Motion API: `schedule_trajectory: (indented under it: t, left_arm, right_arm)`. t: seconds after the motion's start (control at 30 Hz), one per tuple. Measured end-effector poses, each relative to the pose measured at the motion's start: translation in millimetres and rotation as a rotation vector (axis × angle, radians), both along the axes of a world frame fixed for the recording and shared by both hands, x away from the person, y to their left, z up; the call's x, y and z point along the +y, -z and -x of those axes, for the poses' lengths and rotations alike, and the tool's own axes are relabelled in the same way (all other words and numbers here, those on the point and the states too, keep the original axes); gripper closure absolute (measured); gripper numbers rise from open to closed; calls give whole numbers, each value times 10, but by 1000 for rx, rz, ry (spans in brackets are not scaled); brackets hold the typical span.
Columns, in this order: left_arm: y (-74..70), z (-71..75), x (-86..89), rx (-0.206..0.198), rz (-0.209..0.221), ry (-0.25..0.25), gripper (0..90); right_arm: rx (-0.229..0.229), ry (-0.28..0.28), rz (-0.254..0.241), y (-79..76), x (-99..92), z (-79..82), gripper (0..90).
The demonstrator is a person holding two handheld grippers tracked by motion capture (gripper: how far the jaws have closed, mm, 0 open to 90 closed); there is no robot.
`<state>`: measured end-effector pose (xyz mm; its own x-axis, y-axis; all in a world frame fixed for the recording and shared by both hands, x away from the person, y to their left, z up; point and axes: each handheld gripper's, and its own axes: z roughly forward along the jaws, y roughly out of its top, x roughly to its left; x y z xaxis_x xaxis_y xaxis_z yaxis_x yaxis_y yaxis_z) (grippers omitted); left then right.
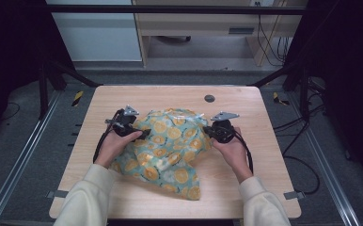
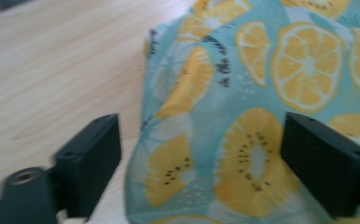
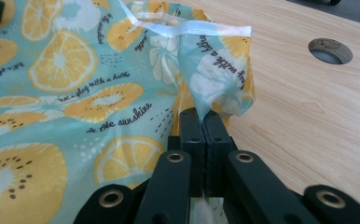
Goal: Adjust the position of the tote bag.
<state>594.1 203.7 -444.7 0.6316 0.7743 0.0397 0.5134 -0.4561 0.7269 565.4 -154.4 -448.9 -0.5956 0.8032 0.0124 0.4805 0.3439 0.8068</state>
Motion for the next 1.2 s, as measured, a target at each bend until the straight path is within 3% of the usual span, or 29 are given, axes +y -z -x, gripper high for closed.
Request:
schedule_trajectory:
  t: [0.03,0.07,0.1,0.17,0.33,0.4,0.8,1.2]
  left_arm:
    - [8,7,-12,15,1,15,150]
    - [9,16,-18,25,-9,33,247]
    - [1,38,-26,9,-33,19,402]
    - [-5,48,-20,13,-24,25,560]
    - [-5,60,-20,20,-38,40,811]
    - [-24,80,-5,14,-19,19,855]
    - [-149,141,118,-13,-2,-16,900]
    - [-214,186,179,-27,12,-2,900]
  right_arm:
    - [0,0,0,0,0,0,898]
    - [-2,3,-2,-4,1,2,898]
    - [-7,3,-6,-16,-6,2,898]
    - [-13,4,-10,-34,-8,3,898]
    - [-30,1,-18,-87,2,21,899]
    - [-36,0,-18,-113,-2,33,899]
    - [-55,35,-14,-168,-102,40,900]
    - [-61,40,-25,-217,-144,49,900]
